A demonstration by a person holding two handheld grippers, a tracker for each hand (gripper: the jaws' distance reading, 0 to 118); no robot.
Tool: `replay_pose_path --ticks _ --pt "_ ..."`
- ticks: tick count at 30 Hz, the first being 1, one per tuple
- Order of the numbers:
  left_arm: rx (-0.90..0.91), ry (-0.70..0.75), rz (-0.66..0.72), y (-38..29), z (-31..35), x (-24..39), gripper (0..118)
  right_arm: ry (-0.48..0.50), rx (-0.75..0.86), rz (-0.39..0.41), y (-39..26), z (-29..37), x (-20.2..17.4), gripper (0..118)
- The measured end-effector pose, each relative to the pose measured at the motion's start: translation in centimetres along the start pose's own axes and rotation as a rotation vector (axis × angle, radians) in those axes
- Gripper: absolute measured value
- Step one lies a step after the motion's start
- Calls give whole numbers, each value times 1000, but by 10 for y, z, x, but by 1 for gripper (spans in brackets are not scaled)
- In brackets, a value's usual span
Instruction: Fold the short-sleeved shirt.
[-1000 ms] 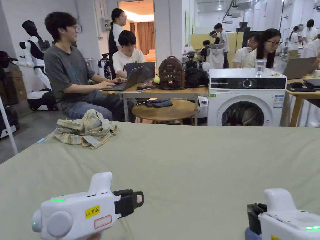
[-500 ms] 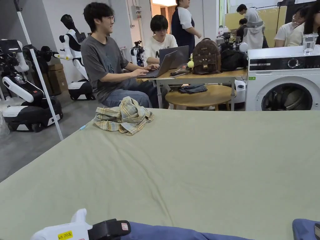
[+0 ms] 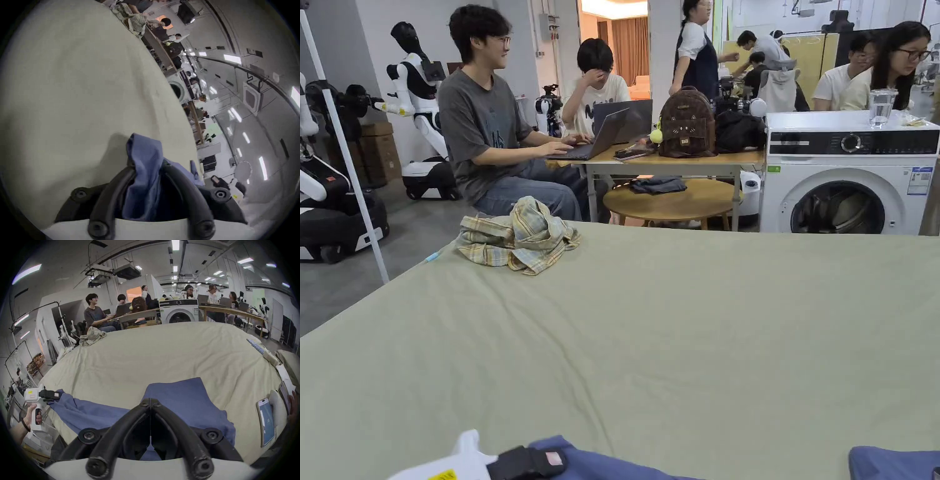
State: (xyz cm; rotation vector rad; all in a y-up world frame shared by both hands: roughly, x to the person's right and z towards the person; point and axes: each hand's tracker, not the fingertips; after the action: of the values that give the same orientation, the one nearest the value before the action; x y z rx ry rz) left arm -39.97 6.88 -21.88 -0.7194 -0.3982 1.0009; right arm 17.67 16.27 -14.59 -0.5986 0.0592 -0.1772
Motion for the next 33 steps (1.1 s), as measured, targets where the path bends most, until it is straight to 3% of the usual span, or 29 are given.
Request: replay_pose_path --ticks 5,10,14,20,23,26,27,28,29,31,33 --pt "100 66 -169 37 48 42 8 25 9 -35 2 0 8 0" --pt "197 251 -388 53 71 97 8 68 36 -116 7 8 15 0" --pt "10 182 -572 3 19 149 8 54 88 -114 11 11 18 0" --pt "-356 134 -643 -98 -122 160 8 66 97 -107 10 23 15 0" --pt "-456 126 -641 -125 -157 167 8 34 94 -82 5 33 18 0" --pt "-420 -3 -704 -121 -146 179 10 4 91 -60 0 37 27 0" --pt "-381 -59 -698 -109 -134 185 14 -6 92 -64 -1 36 30 0" --pt "-358 -91 -672 -99 -125 186 27 -3 90 -74 -1 35 33 0" --pt "-321 -126 -633 -88 -116 186 57 5 87 -91 -2 34 36 0" --pt "-244 -169 -472 -61 -110 163 62 15 87 -120 -4 35 38 0" --pt "-229 -155 -431 -56 -111 150 62 25 90 -130 -7 36 39 0"
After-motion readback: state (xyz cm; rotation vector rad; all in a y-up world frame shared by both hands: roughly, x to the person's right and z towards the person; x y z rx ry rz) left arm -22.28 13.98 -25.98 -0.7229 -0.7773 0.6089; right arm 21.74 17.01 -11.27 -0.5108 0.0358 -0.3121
